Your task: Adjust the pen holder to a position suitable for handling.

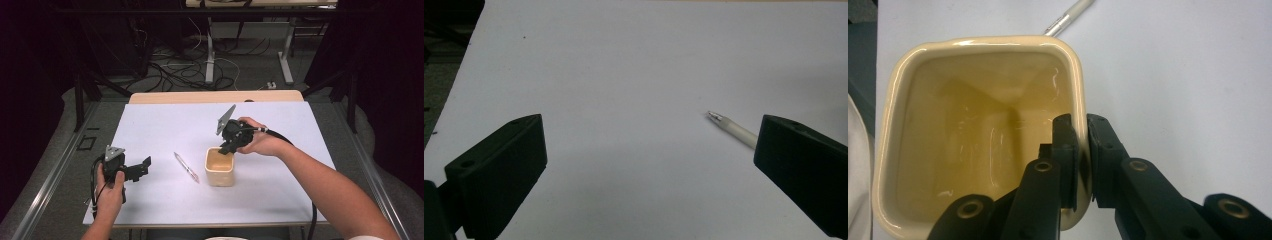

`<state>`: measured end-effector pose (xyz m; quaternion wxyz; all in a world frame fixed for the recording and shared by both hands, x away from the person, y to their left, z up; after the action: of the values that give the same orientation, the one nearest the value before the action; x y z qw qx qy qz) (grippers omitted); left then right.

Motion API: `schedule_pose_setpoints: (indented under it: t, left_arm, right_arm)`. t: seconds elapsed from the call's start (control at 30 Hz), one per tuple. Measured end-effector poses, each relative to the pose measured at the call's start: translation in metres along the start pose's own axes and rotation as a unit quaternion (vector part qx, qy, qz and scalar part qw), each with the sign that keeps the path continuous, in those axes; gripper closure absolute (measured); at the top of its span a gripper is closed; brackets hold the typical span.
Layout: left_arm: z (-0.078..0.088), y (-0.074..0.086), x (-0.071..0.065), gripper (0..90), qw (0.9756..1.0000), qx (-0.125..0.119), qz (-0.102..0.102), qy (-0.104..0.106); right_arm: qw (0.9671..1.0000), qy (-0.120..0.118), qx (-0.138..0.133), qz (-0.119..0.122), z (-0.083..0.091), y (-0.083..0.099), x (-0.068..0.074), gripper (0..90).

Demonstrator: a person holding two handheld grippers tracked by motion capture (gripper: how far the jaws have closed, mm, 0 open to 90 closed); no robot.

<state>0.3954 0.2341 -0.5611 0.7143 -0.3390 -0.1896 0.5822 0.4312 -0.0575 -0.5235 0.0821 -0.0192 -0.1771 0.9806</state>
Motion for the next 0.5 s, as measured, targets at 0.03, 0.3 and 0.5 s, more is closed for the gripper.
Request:
schedule_pose_setpoints:
  t: [0.03,0.3,0.5]
  left_arm:
    - [0.0,0.0,0.0,0.4,1.0,0.0,0.0,0.0]
    - [0.0,0.0,0.0,0.4,1.0,-0.001,0.0,0.0]
    - [0.0,0.0,0.0,0.4,1.0,0.0,0.001,0.0]
  right_arm:
    - [1.0,-0.003,0.001,0.003,-0.001,0.0,0.001,84.1]
    - [0.9996,-0.005,0.009,0.027,-0.01,0.001,-0.001,84.0]
    - [0.9991,-0.017,0.009,0.037,-0.012,0.006,-0.005,84.2]
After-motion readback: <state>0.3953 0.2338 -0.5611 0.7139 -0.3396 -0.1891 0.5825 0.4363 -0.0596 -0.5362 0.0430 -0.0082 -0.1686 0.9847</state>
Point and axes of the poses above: each handheld gripper's, and its own axes: z roughly backward along the jaws, y roughly out of its underside, x roughly to its left, the point moved 9 cm from there along -z, roughly forward along the jaws, and after that the axes turned 10 degrees about x, right-handed, at the moved point
